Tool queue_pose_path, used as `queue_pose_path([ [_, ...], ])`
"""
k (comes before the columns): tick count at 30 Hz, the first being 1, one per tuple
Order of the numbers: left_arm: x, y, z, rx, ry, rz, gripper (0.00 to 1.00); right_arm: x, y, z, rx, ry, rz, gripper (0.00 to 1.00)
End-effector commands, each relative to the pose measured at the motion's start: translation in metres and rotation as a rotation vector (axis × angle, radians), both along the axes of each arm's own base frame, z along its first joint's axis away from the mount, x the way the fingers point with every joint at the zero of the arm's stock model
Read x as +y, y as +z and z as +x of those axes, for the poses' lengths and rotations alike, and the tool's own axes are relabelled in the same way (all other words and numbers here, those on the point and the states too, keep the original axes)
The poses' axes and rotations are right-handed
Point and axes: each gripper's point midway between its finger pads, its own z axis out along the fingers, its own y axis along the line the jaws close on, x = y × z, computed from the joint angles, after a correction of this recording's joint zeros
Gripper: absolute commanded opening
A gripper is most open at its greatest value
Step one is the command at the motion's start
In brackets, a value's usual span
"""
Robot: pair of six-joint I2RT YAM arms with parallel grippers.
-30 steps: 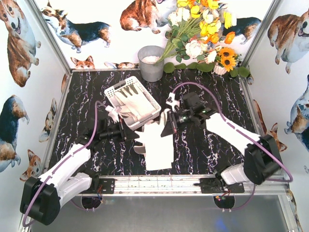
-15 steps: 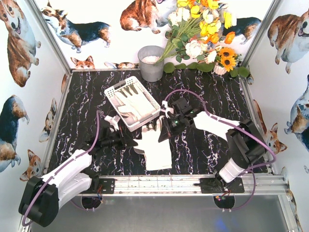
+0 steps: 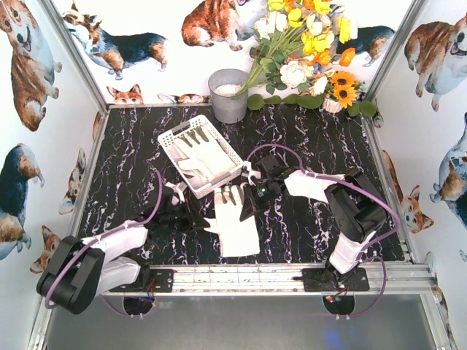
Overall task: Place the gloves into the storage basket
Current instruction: Pair the glove with the glove.
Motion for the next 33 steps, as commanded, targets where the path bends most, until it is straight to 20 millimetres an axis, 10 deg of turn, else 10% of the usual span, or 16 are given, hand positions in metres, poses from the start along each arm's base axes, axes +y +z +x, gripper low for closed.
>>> queue_pose_path([
  [1,0.014,-0.021,0.002,0.016,0.020,0.099,0.00,-0.026,-0.027,0.008,-0.015,-0.064,-0.141,0.00],
  [20,0.020,0.024,0.023,-0.145,0.057,0.124,0.00,-0.027,0.032,0.029,-0.244,-0.061,-0.107,0.00],
  [33,0.021,-0.010,0.008,-0.029,0.032,0.144,0.00,-0.025,-0.006,0.022,-0.147,-0.053,-0.153,0.00],
])
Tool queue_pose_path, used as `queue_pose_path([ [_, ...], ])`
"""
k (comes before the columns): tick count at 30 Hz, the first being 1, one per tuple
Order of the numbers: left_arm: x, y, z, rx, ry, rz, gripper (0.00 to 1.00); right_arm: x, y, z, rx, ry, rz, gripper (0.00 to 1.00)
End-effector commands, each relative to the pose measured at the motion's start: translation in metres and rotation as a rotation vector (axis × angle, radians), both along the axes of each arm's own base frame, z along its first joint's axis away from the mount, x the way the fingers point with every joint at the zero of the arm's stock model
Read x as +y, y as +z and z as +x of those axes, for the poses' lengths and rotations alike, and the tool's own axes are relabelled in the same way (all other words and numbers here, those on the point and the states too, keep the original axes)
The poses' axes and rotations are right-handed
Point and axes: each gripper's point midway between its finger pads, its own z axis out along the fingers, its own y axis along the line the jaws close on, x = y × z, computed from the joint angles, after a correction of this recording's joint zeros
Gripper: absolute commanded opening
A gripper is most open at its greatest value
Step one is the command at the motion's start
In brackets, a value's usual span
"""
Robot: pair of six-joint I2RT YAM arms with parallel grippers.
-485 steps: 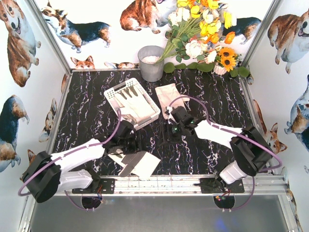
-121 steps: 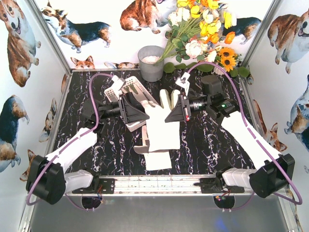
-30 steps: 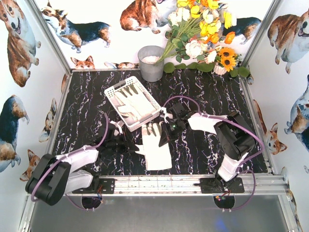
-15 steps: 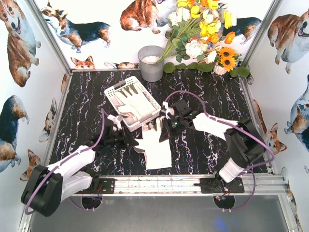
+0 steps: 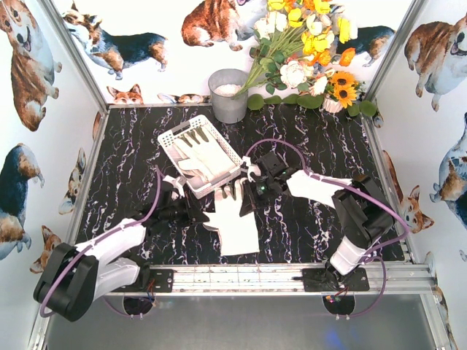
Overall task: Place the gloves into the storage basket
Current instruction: Pair the glove with the glove.
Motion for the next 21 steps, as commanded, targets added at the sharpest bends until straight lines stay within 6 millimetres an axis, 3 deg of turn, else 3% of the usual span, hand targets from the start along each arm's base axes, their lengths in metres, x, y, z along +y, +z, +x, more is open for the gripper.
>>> queue_pose_path([
  [1,0.019,-0.032,-0.009,0.079,0.038,0.100,0.00,-0.025,-0.020,0.009,-0.015,-0.056,-0.125,0.00],
  [9,0.020,-0.052,-0.021,0.159,0.016,0.118,0.00,-0.034,-0.037,0.008,0.008,-0.092,-0.188,0.03],
  [15,0.029,-0.053,-0.017,0.151,0.020,0.191,0.23,-0.033,-0.029,0.010,-0.007,-0.117,-0.171,0.32],
  [19,0.037,-0.041,-0.010,0.109,0.033,0.249,0.39,-0.033,-0.017,0.009,-0.022,-0.122,-0.151,0.42],
  [21,0.041,-0.031,-0.005,0.079,0.041,0.269,0.42,-0.035,-0.012,0.010,-0.035,-0.130,-0.155,0.44],
])
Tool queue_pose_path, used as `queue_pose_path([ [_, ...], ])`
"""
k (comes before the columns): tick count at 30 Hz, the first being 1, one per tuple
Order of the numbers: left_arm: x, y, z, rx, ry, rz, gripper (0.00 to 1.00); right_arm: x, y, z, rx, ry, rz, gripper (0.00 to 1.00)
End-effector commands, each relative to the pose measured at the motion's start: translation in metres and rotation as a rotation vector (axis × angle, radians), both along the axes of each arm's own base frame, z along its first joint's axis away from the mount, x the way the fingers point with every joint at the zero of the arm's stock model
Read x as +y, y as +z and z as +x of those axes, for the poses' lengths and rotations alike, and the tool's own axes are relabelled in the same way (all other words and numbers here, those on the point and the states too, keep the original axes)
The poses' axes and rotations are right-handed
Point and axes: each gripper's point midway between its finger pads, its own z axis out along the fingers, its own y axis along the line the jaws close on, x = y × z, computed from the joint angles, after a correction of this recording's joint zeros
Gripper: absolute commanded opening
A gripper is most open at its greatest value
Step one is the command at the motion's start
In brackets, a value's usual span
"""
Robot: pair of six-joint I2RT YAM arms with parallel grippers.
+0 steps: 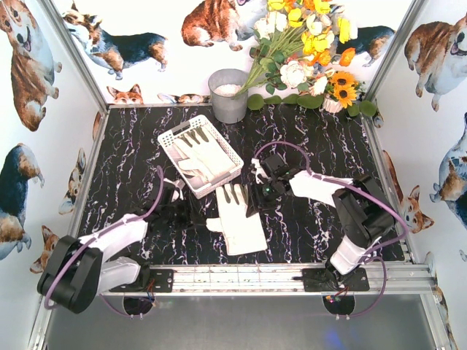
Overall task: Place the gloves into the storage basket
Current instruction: Pair the glove with the glove.
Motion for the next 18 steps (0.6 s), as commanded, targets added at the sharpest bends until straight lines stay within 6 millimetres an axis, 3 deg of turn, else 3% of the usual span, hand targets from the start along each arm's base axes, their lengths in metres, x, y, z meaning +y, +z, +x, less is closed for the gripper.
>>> queue_pose_path([
  [1,0.021,0.007,0.004,-0.032,0.015,0.127,0.43,-0.008,0.017,0.006,-0.070,-0.023,-0.017,0.45],
  [5,0.011,0.034,0.011,-0.100,-0.002,0.069,0.46,-0.012,0.034,0.008,-0.104,-0.040,-0.008,0.50],
  [11,-0.025,0.073,0.018,-0.208,-0.076,-0.038,0.46,-0.028,0.041,0.010,-0.116,-0.115,-0.022,0.51],
  [18,-0.075,0.088,0.019,-0.250,-0.194,-0.078,0.35,-0.029,0.033,-0.010,-0.023,-0.159,0.036,0.43],
])
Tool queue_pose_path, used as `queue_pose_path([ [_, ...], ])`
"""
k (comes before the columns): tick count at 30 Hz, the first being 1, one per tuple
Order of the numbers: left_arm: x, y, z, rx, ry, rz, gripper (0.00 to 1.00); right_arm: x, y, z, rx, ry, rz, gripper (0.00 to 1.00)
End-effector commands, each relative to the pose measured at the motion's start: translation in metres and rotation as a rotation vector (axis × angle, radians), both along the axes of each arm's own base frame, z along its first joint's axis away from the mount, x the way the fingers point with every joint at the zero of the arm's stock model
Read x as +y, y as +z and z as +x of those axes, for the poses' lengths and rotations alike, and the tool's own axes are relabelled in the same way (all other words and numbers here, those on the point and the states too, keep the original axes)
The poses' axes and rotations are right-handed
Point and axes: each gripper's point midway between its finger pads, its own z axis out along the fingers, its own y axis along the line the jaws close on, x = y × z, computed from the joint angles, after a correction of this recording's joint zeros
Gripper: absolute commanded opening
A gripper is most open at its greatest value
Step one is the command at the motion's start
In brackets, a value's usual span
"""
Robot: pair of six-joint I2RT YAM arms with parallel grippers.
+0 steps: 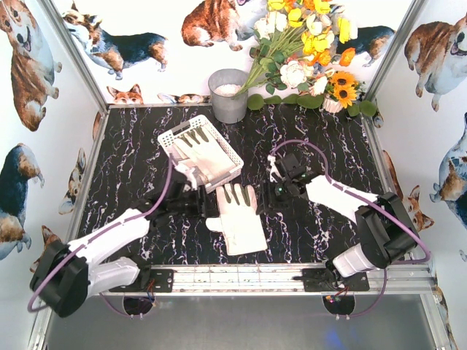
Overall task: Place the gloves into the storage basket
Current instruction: Pair the glove with the glove.
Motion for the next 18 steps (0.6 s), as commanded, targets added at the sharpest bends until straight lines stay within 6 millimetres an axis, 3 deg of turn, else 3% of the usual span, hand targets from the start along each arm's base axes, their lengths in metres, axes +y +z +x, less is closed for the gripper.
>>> queue_pose_path([
  [1,-0.035,0.019,0.009,-0.065,-0.073,-0.044,0.33,0.007,0.004,-0.009,0.028,-0.032,0.076,0.41],
  [8,-0.068,0.000,0.006,-0.034,-0.178,-0.032,0.20,0.018,-0.006,-0.021,0.089,-0.052,0.163,0.25],
  [13,-0.057,-0.037,0.001,0.018,-0.194,0.073,0.15,0.018,-0.018,-0.027,0.132,-0.056,0.166,0.18],
  [18,-0.029,-0.079,-0.010,0.109,-0.165,0.228,0.07,0.017,-0.015,-0.028,0.126,-0.056,0.168,0.20],
])
